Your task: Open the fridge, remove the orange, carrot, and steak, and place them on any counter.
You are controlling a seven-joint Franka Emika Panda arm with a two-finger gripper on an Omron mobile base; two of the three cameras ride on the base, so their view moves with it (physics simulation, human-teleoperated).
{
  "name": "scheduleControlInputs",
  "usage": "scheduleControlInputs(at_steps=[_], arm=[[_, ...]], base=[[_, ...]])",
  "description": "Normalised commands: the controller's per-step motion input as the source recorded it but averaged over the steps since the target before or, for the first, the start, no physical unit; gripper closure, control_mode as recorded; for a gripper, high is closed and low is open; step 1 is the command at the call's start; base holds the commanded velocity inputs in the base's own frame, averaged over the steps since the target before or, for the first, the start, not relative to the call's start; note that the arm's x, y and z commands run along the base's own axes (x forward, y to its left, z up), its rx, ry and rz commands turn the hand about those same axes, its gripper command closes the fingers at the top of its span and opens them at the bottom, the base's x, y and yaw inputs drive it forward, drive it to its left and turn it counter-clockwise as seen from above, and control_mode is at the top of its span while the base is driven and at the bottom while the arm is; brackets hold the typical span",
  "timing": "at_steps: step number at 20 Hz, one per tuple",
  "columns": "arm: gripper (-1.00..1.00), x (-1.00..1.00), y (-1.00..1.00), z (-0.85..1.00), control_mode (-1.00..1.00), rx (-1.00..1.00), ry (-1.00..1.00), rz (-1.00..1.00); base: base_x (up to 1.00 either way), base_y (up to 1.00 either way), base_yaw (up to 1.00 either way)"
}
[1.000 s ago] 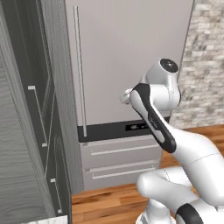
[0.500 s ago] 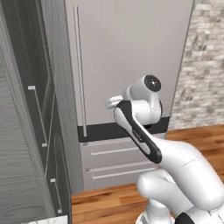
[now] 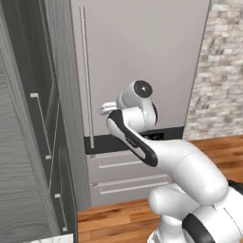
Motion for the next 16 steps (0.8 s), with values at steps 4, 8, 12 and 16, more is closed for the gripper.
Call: scheduleControlInputs(at_steps=[4, 8, 12, 16], arm=[[-1.00, 0.38, 0.08, 0.01, -1.00, 0.08, 0.00, -0.02], [-1.00, 0.39, 0.03, 0.00, -1.00, 0.13, 0.00, 0.00], [-1.00, 0.38, 0.10, 0.00, -1.00, 0.10, 0.00, 0.00], [-1.00, 0.25, 0.16, 0.00, -1.00, 0.05, 0.00, 0.00]], base=[[0.00, 0.00, 0.00], [0.00, 0.00, 0.00], [0.00, 0.00, 0.00], [0.00, 0.00, 0.00]])
